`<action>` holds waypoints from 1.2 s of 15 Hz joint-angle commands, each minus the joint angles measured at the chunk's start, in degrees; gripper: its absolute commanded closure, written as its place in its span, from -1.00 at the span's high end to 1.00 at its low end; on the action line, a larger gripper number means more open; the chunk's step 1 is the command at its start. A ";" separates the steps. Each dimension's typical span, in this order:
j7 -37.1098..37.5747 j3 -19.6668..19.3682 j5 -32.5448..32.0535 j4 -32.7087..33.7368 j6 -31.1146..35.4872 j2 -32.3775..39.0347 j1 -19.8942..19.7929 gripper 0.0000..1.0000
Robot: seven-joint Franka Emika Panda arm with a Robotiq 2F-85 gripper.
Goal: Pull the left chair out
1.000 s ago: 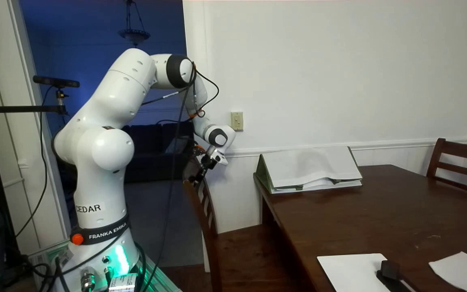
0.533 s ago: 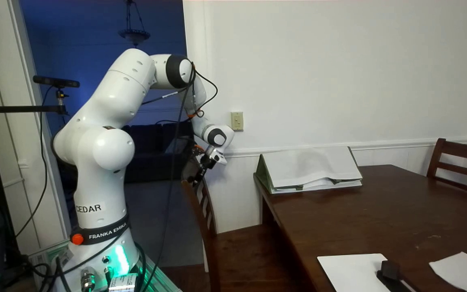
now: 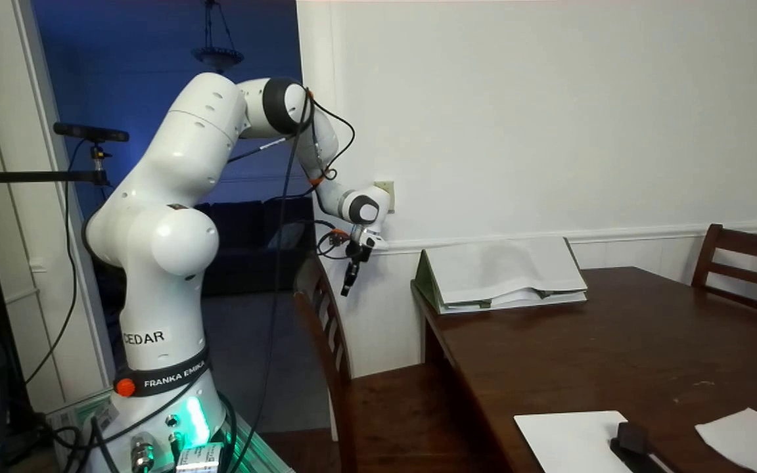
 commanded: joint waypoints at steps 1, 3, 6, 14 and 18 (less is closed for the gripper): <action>3.67 -1.89 -6.78 -4.13 1.11 -8.06 2.26 -0.39; 4.45 -1.66 -9.66 -7.77 3.82 -13.43 2.91 -0.09; 7.01 -1.12 -14.55 -12.57 6.46 -20.91 3.75 0.32; 13.07 2.44 -24.28 -21.30 9.03 -38.01 0.81 1.00; 11.58 4.33 -25.12 -25.04 10.64 -45.36 -1.89 1.00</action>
